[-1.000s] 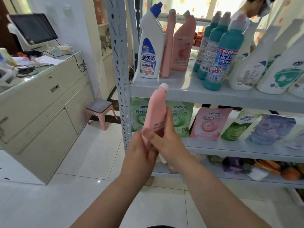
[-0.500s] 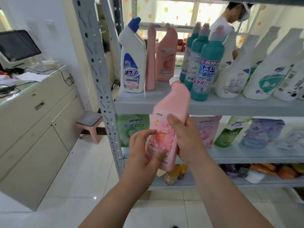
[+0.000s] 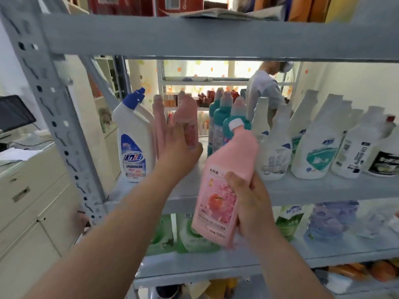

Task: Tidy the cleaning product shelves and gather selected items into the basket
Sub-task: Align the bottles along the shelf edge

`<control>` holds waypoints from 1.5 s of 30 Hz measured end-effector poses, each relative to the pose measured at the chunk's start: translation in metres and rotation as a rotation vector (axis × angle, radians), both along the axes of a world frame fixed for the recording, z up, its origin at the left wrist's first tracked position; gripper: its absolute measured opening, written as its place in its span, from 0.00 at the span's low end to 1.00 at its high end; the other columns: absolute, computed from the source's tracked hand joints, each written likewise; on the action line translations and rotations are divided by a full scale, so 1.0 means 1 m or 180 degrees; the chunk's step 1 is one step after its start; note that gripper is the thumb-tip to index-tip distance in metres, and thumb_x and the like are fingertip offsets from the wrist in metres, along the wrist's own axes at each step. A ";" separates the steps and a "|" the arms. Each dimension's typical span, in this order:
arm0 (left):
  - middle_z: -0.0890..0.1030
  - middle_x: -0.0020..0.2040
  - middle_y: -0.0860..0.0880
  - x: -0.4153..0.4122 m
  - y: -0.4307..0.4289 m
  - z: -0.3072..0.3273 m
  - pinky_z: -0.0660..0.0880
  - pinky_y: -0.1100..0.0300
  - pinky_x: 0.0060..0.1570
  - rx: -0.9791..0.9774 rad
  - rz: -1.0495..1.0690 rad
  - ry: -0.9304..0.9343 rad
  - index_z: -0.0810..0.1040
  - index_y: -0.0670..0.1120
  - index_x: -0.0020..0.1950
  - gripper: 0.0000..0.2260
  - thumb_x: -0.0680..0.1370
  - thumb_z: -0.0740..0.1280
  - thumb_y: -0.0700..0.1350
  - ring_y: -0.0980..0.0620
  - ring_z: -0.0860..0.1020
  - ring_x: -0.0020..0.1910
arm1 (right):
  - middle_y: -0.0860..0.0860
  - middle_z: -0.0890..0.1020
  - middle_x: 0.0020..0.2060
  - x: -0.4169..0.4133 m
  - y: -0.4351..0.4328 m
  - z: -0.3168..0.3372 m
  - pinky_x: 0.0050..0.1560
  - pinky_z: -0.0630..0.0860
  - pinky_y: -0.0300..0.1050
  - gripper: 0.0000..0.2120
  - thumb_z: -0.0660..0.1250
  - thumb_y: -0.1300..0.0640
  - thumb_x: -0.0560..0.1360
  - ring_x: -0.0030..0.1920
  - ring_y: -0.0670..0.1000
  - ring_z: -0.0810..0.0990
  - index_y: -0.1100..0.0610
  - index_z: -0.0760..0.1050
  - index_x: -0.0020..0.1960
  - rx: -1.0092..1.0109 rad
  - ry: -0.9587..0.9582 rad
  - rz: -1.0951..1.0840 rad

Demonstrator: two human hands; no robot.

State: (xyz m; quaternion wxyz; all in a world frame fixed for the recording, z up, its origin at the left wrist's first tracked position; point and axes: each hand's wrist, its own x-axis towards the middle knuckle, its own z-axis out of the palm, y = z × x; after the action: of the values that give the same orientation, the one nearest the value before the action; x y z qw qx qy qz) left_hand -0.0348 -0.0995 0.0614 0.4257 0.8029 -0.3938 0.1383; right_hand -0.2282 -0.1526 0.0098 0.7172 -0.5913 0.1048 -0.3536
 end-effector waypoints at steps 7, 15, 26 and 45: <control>0.65 0.77 0.40 0.065 -0.084 0.033 0.66 0.54 0.70 -0.0149 0.0466 0.0455 0.51 0.40 0.81 0.45 0.75 0.76 0.49 0.42 0.66 0.75 | 0.51 0.87 0.52 0.018 -0.018 -0.001 0.52 0.85 0.58 0.17 0.77 0.37 0.67 0.53 0.55 0.87 0.36 0.81 0.55 -0.0193 0.0062 -0.0067; 0.72 0.64 0.41 0.085 -0.107 0.048 0.75 0.46 0.57 0.0669 0.0827 0.0136 0.61 0.42 0.75 0.31 0.76 0.71 0.45 0.38 0.74 0.65 | 0.51 0.87 0.52 0.024 -0.024 0.003 0.52 0.85 0.57 0.13 0.74 0.37 0.69 0.53 0.54 0.88 0.36 0.80 0.53 -0.0377 0.0043 0.0019; 0.78 0.56 0.45 0.032 -0.051 0.039 0.78 0.50 0.48 0.0565 0.0112 -0.0217 0.69 0.45 0.68 0.25 0.73 0.72 0.46 0.43 0.79 0.54 | 0.49 0.87 0.52 0.029 -0.009 -0.005 0.56 0.83 0.62 0.13 0.73 0.37 0.68 0.54 0.52 0.87 0.34 0.80 0.53 -0.0510 -0.0025 -0.0206; 0.73 0.48 0.70 0.031 0.104 0.011 0.68 0.70 0.35 -0.0559 -0.0284 0.0461 0.64 0.70 0.73 0.39 0.68 0.79 0.56 0.68 0.74 0.43 | 0.41 0.86 0.53 0.072 0.019 0.012 0.47 0.85 0.44 0.14 0.71 0.38 0.72 0.52 0.45 0.87 0.30 0.76 0.56 -0.0718 0.0082 -0.0659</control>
State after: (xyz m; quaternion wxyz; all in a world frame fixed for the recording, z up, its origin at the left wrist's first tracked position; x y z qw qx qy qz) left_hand -0.0037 0.0046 0.0723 0.5274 0.7521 -0.3837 0.0948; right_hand -0.1557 -0.1333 0.0222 0.6045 -0.6586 0.1340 -0.4277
